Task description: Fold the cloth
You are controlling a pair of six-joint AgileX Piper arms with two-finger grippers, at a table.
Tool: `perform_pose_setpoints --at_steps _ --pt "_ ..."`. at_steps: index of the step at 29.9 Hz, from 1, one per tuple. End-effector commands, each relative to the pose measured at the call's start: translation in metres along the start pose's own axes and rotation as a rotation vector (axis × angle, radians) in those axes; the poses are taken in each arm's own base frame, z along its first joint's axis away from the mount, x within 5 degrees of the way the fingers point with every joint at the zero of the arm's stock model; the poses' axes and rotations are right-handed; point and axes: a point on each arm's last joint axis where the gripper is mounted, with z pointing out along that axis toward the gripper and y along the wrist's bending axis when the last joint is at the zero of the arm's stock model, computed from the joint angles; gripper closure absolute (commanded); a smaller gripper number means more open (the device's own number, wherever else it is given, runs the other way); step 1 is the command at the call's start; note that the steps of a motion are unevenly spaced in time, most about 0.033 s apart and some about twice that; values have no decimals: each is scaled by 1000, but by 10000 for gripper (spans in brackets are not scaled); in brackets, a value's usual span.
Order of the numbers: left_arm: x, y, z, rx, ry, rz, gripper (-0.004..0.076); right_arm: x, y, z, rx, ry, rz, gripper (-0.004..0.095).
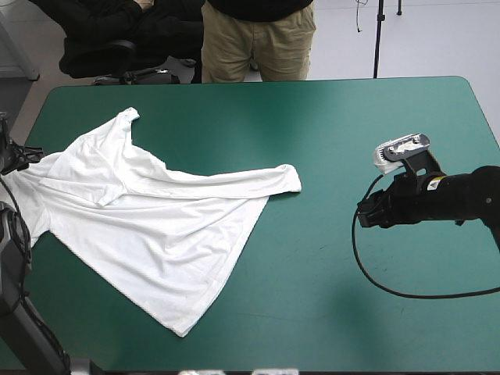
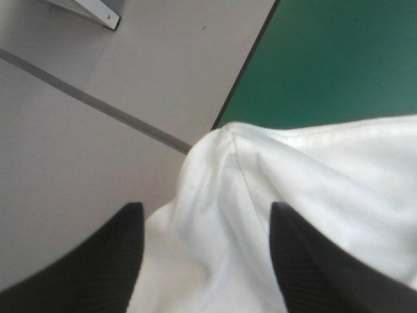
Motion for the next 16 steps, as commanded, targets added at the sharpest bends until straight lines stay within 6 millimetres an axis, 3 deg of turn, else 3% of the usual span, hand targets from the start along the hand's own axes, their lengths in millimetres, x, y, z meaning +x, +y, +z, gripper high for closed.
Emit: perform_pose_setpoints --at_steps 1,5,9,13,16 --pt "-25 17 -86 48 -226 -54 200 -5 6 -22 29 -100 -31 449" --pt "-26 14 -148 204 -337 -68 235 -1 8 -31 62 -118 -47 449" --pt "-16 -1 -210 346 -404 -17 257 0 9 -35 69 -134 -52 449" --pt "8 -29 -264 470 -442 82 257 -3 9 -35 71 -157 -49 449" --pt "35 -58 -283 546 -429 176 257 -4 8 -35 73 -172 -44 449"
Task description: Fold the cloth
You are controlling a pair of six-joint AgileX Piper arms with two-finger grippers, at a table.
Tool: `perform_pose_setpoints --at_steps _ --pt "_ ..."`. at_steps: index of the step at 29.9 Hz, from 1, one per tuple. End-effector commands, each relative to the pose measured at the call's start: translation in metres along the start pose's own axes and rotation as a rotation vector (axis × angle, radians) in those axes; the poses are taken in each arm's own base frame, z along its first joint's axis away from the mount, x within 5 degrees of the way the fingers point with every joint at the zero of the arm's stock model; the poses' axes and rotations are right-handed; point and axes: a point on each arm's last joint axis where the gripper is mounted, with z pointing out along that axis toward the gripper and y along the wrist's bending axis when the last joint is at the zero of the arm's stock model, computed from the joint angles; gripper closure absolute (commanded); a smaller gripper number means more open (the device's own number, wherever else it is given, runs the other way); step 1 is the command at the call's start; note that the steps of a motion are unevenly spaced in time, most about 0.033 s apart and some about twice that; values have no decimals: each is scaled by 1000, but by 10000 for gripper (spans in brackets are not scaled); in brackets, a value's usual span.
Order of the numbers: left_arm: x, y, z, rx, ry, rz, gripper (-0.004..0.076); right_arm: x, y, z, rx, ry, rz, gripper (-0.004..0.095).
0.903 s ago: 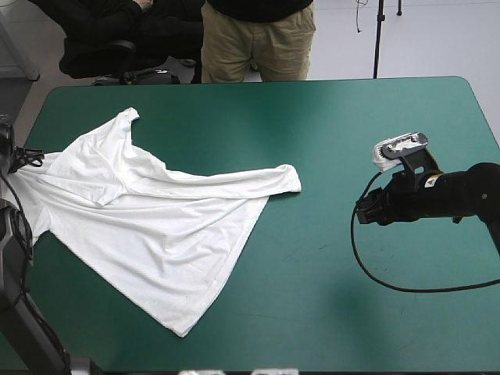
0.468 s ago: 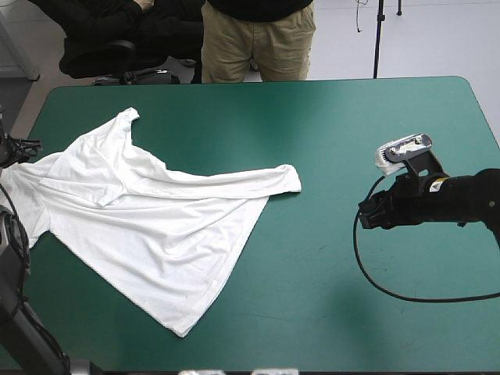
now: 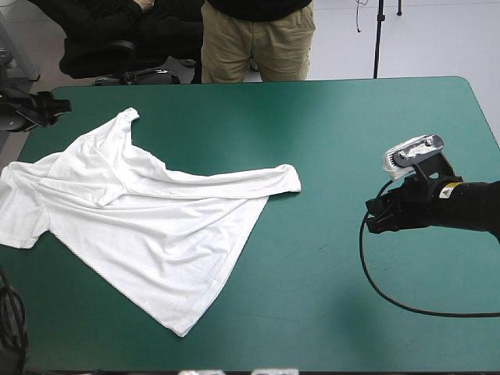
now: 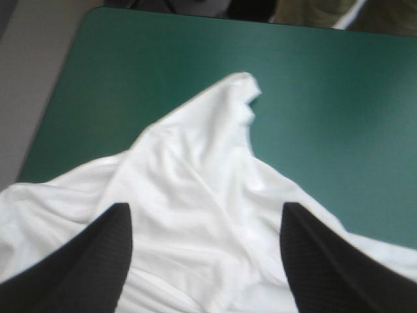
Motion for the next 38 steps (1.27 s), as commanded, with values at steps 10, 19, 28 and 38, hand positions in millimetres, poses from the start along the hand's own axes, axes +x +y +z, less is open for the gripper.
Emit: perform_pose_setpoints --at_steps 10,19,28,38 --pt "120 -130 -46 342 228 315 257 -13 0 -13 32 -133 3 449" --pt "217 -153 -67 493 429 424 257 -15 -1 -13 43 -156 3 449" --pt "269 -178 -51 579 491 595 257 -18 -3 -3 13 -142 30 449" --pt "307 -201 -11 555 587 714 257 -21 -5 5 -11 -135 48 449"
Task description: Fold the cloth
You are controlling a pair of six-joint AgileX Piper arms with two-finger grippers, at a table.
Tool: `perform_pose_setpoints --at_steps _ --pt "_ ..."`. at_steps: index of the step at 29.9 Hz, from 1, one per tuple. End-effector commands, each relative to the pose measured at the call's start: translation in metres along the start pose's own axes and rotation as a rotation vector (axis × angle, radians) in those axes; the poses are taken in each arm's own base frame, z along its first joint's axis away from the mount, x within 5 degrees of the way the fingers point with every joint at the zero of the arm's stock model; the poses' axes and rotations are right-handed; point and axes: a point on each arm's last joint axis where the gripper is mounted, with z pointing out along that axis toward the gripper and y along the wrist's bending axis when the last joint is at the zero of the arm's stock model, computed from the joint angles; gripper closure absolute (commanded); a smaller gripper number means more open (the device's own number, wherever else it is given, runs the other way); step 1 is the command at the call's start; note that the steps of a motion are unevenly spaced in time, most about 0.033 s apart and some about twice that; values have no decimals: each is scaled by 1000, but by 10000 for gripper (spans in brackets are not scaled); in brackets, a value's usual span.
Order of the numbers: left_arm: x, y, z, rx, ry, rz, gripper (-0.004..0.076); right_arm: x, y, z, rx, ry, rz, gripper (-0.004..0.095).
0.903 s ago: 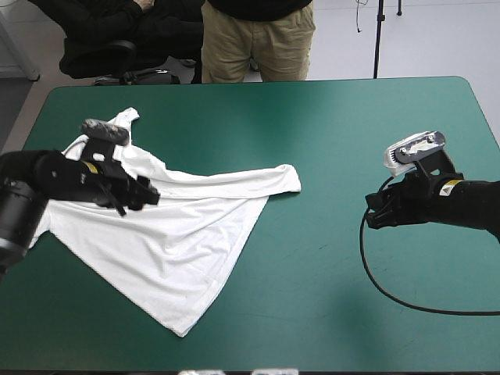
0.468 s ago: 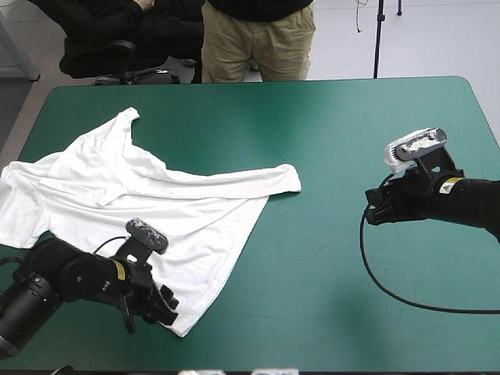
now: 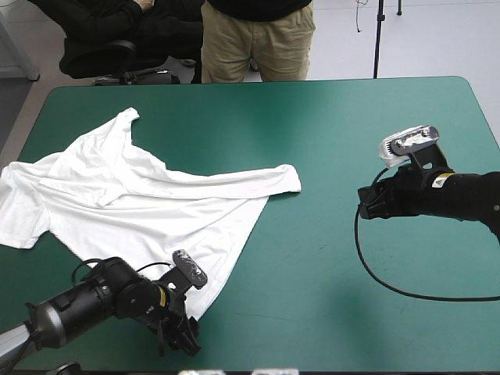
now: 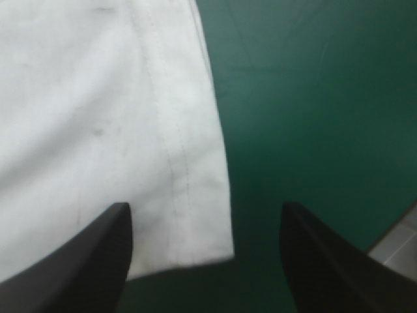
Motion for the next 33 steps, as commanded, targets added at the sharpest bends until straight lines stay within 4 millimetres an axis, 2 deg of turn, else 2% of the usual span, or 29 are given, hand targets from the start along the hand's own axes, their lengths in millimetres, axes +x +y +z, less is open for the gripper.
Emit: perform_pose_setpoints --at_steps 1,4,6,7,11,15,18,21,24,27,33 --pt "-9 0 12 -3 -12 -2 257 -11 0 -7 9 -80 2 449" --pt "-10 2 28 -4 61 -9 264 -11 -3 -1 6 -63 2 449" --pt "-10 3 35 -5 94 -14 323 -12 -5 4 4 -51 -6 449" --pt "-10 3 37 -4 112 -24 390 -12 -6 8 3 -43 -13 449" --pt "-6 2 39 7 151 -69 739 -15 -8 20 -30 -35 -27 449" --pt "-6 2 39 6 156 -92 741 -21 -8 46 -49 -20 -82 449" --pt "-5 2 39 5 158 -103 741 -26 0 80 -76 26 -152 447" --pt "-5 2 39 5 158 -103 741 -34 7 122 -70 96 -234 417" --pt "-5 2 39 3 160 -110 741 -45 4 160 -54 136 -222 369" --pt "-5 2 39 3 160 -108 741 -58 -2 189 -61 159 -190 353" --pt "-5 2 39 3 160 -112 741 -78 -5 232 -114 217 -172 354"
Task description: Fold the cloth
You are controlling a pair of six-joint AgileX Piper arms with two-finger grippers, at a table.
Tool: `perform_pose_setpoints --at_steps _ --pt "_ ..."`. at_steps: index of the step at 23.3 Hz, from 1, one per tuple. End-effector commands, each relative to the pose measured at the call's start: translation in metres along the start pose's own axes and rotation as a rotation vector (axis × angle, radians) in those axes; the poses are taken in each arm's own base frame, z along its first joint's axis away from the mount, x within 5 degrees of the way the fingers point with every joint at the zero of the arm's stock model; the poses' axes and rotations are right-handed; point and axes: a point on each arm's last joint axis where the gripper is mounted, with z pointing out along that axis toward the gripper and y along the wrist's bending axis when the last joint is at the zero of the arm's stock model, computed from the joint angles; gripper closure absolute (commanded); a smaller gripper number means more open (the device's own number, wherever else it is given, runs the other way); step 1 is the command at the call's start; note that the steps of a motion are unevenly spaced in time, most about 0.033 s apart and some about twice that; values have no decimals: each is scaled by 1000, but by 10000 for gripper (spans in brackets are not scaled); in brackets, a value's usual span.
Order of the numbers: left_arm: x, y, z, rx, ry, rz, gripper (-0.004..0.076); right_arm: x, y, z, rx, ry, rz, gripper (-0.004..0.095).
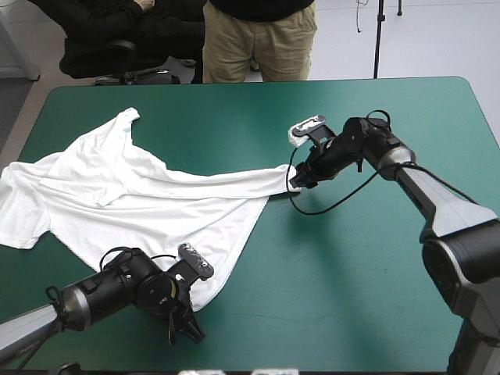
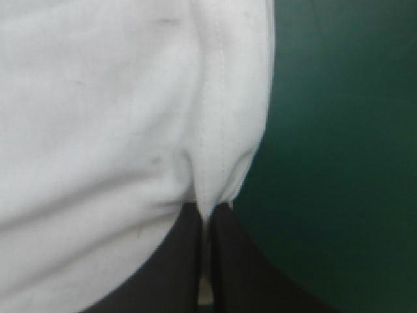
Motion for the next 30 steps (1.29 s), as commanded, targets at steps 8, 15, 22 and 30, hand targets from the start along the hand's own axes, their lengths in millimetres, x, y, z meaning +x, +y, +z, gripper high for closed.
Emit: perform_pose_setpoints --at_steps 8,15,22,30 --pt "2 -7 15 69 26 -81 741 -30 3 36 -64 23 44 354" --pt "0 -6 16 58 0 -75 741 -12 9 60 -103 223 -2 909" --pt "1 11 7 -123 -47 -140 741 -49 26 -55 -11 -104 -56 916" --pt "-6 46 -77 -566 -279 -137 741 -80 42 -206 81 -578 -108 926"
